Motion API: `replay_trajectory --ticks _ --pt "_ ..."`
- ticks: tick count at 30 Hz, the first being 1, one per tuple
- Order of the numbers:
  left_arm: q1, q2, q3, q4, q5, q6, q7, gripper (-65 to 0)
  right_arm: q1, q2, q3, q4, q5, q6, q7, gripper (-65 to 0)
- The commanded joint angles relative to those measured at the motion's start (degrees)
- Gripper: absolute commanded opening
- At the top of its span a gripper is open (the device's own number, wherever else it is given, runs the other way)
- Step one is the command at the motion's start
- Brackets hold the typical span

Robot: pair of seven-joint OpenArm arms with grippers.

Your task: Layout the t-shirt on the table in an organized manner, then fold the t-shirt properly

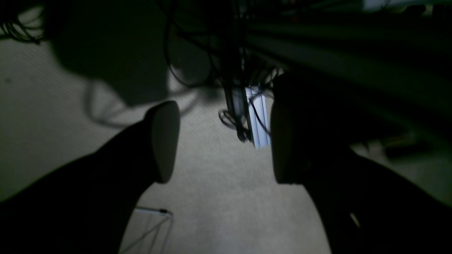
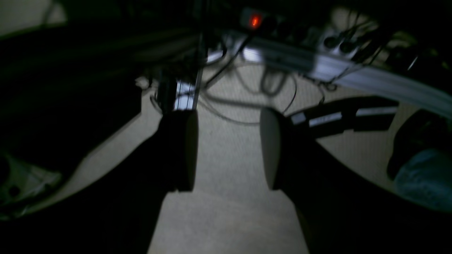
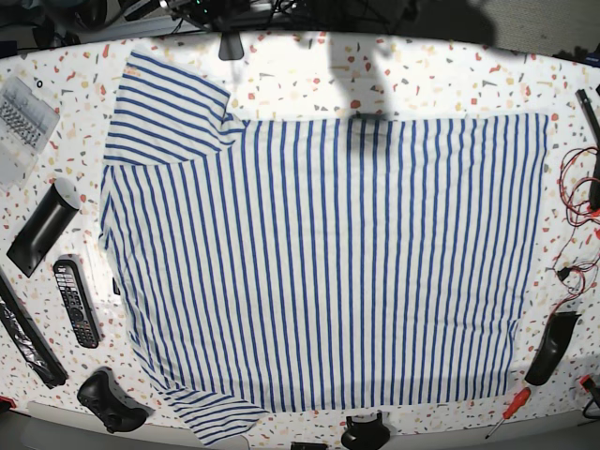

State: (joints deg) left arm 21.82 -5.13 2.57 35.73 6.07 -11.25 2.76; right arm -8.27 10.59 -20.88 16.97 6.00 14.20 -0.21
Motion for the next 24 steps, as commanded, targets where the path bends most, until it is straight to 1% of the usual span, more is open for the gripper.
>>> replay_trajectory --ticks 1,4,8,12,14,16,17,19,20,22,24 --pt "1.51 -0.44 0.11 1.90 -0.37 -0.39 -0.68 -28.4 -1.49 1.62 0.09 1.33 0.17 0.35 0.02 -36.9" --pt "4.96 -1.92 0.11 7.50 -3.48 -0.79 0.26 -28.4 -6.69 4.63 0.09 6.82 0.20 0.35 -1.38 -36.9" --pt "9.68 -4.37 0.11 16.63 -6.84 -0.98 8.70 -28.4 -15.32 9.05 0.17 17.03 1.64 0.35 -1.81 -36.9" --pt "15.61 -6.43 0.11 26.36 -7.23 -0.96 14.45 -28.4 -24.76 13.38 0.24 29.18 7.58 0.35 -2.34 -36.9" --pt "18.99 -7.19 0.11 30.80 -7.21 -0.96 16.13 -28.4 -29.44 15.17 0.31 35.43 8.37 0.33 -3.56 -36.9" --pt "22.47 -7.80 0.11 34.77 -7.19 -0.81 16.06 -28.4 -33.88 16.55 0.28 41.29 8.09 0.33 -4.37 -36.9" --pt "24.02 -8.24 0.11 36.63 -7.21 -0.39 16.06 -28.4 -35.95 17.09 0.31 44.09 8.04 0.33 -4.55 -36.9" --pt "26.82 -8.76 0.11 40.28 -7.15 3.23 16.13 -28.4 -39.93 18.10 0.31 49.44 7.93 0.35 -6.10 -36.9" --pt "28.13 -9.20 0.11 42.03 -7.17 4.46 16.39 -28.4 -41.79 18.67 0.28 52.06 7.93 0.33 -7.32 -36.9" --pt "30.60 -10.05 0.11 45.66 -7.19 4.66 17.64 -28.4 -45.35 19.65 0.31 57.16 7.96 0.00 -9.66 -36.9" --pt "32.79 -10.73 0.11 49.31 -7.17 4.63 18.97 -28.4 -48.33 20.52 0.44 61.88 7.76 -2.16 -11.61 -36.9"
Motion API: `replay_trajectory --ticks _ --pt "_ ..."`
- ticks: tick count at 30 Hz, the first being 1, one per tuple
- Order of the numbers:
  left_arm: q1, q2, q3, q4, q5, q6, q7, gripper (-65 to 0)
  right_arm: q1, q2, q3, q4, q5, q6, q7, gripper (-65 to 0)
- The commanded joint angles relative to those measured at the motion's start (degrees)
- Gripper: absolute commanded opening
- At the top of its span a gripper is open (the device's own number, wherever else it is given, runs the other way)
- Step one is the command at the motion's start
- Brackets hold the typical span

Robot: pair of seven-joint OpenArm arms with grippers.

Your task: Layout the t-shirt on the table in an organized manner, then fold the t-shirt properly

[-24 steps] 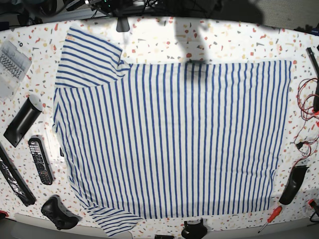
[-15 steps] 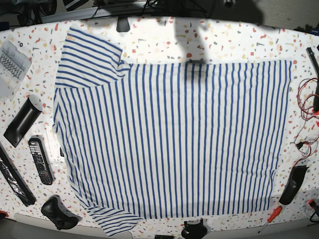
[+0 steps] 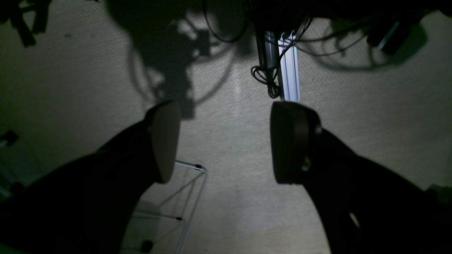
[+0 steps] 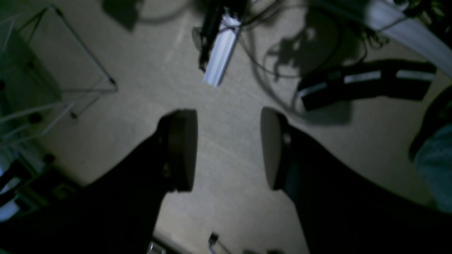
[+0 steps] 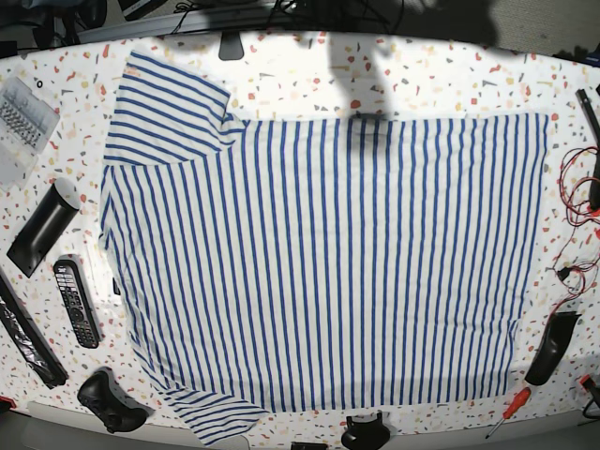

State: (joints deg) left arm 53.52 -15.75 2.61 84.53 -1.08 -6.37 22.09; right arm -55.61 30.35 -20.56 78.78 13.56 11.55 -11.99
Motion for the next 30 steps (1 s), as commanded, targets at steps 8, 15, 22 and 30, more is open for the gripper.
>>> replay_trajectory --ticks 8,15,22,30 --pt "4.24 -0.81 0.07 11.56 1.66 -0.26 -0.22 -28.4 -5.86 1.25 4.74 11.02 -4.42 -0.44 -2.45 -36.9" --pt "4.09 -0.92 0.07 15.13 1.66 -0.26 -0.22 -28.4 -5.81 1.25 6.40 12.61 -4.42 -0.44 -2.36 -36.9" --pt "3.45 -3.34 0.07 15.13 1.66 -0.28 -0.24 -28.4 -5.84 1.25 6.40 12.61 -4.44 -0.44 -2.36 -36.9" --pt "3.13 -4.59 0.07 15.17 1.22 -0.28 -0.87 -28.4 -5.84 1.22 6.27 12.61 -4.39 -0.42 -1.49 -36.9"
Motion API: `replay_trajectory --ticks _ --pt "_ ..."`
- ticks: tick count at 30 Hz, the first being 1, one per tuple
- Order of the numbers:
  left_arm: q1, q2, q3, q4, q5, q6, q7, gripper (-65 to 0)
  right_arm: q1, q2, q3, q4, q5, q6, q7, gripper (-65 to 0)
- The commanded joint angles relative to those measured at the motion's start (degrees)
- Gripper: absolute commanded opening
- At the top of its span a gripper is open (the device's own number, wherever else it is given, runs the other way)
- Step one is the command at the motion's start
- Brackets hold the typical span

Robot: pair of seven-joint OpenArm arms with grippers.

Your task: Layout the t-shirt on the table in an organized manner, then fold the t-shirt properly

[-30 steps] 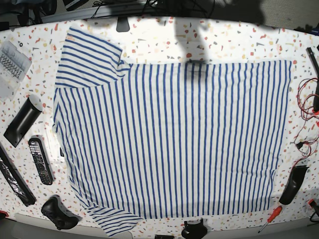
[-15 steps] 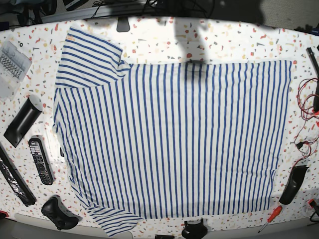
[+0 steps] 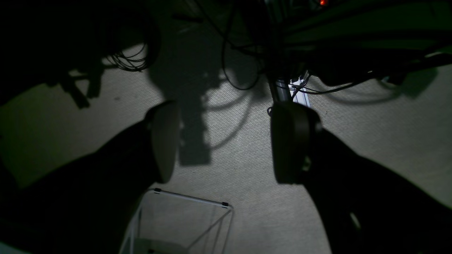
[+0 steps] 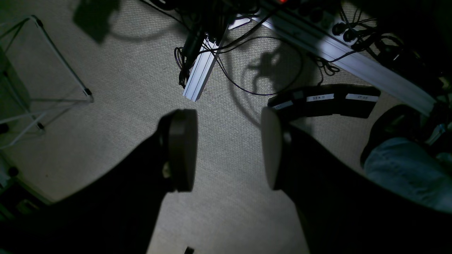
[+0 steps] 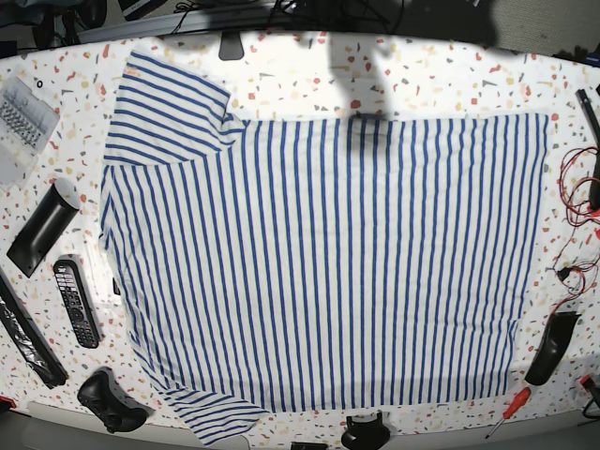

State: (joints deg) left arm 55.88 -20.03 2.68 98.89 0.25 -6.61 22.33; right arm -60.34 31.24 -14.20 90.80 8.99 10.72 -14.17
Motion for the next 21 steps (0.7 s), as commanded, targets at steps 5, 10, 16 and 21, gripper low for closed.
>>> replay_trajectory --ticks 5,10,16,21 --pt "-0.02 -0.31 0.00 0.98 -0.55 -0.02 -0.94 -28.4 -1.14 0.33 -0.11 0.59 0.17 0.42 0.87 -36.9" --pt "-0.02 -0.24 0.00 0.98 -0.52 -0.04 -2.60 -28.4 -1.14 -0.50 -0.02 0.59 -0.07 0.33 1.51 -37.0" --pt "-2.12 1.97 0.00 0.98 -0.52 -0.44 -2.36 -28.4 -1.09 -6.64 -0.02 0.59 -0.04 0.37 1.70 -37.0" --pt "-3.02 5.53 0.00 1.05 -0.48 -0.44 0.72 -28.4 -0.96 -7.45 -0.02 0.59 -0.02 0.44 1.73 -36.9"
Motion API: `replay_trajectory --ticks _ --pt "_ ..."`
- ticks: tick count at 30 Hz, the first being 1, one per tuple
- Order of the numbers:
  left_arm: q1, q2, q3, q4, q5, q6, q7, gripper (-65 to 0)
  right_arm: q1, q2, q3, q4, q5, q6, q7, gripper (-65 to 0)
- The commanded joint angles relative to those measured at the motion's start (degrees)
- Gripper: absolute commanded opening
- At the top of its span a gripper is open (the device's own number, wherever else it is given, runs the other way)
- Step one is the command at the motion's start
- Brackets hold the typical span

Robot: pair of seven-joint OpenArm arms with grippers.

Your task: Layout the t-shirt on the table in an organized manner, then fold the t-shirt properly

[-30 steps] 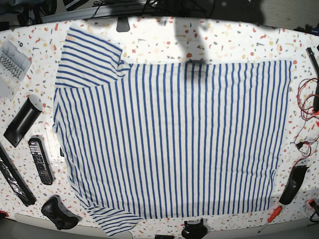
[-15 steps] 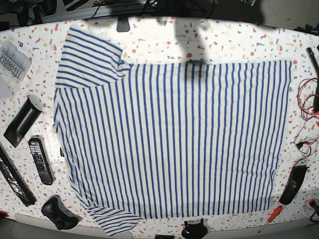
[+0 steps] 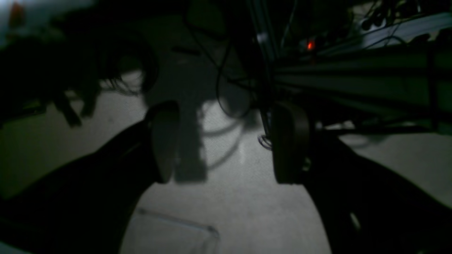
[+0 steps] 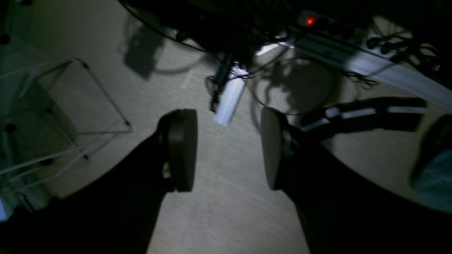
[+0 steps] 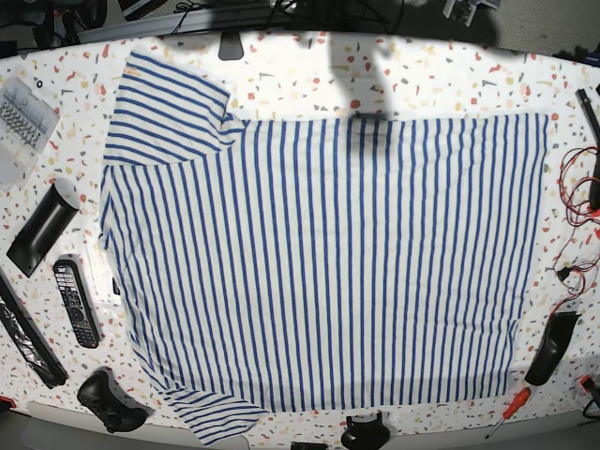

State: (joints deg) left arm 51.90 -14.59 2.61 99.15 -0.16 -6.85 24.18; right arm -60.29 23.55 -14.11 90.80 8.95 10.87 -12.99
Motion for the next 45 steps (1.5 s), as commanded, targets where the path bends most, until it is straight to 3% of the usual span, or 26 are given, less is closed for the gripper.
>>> replay_trajectory --ticks 1,9,16,19,29,35,45 --pt "0.98 0.87 0.07 0.94 -0.07 -0.20 -0.44 -28.4 -0.87 0.24 -0.11 0.59 0.02 0.37 0.52 -36.9" --pt "1.92 2.62 0.07 8.94 0.13 -0.20 8.96 -28.4 -0.90 0.81 -0.09 2.93 -0.02 0.72 -3.34 -36.9" --pt "3.04 2.01 0.07 17.51 1.18 -0.20 8.81 -28.4 -2.62 4.87 0.00 10.29 -2.58 0.61 -5.75 -36.9" --pt "3.04 2.01 0.07 18.49 3.30 -0.17 8.83 -28.4 -2.62 4.87 1.33 12.44 -5.79 0.46 -6.14 -37.0" --pt "3.04 1.97 0.07 19.30 3.34 -0.17 8.87 -28.4 -3.15 5.09 11.37 20.79 -5.77 0.66 -8.98 -37.0" --pt "3.04 -0.70 0.07 23.04 3.91 -0.20 9.05 -28.4 -4.66 7.78 13.05 27.21 -5.81 0.66 -12.04 -37.0" --pt "-0.22 -3.52 0.07 27.32 12.15 -0.20 8.31 -28.4 -2.10 8.83 13.09 35.69 -6.05 0.70 -13.90 -37.0"
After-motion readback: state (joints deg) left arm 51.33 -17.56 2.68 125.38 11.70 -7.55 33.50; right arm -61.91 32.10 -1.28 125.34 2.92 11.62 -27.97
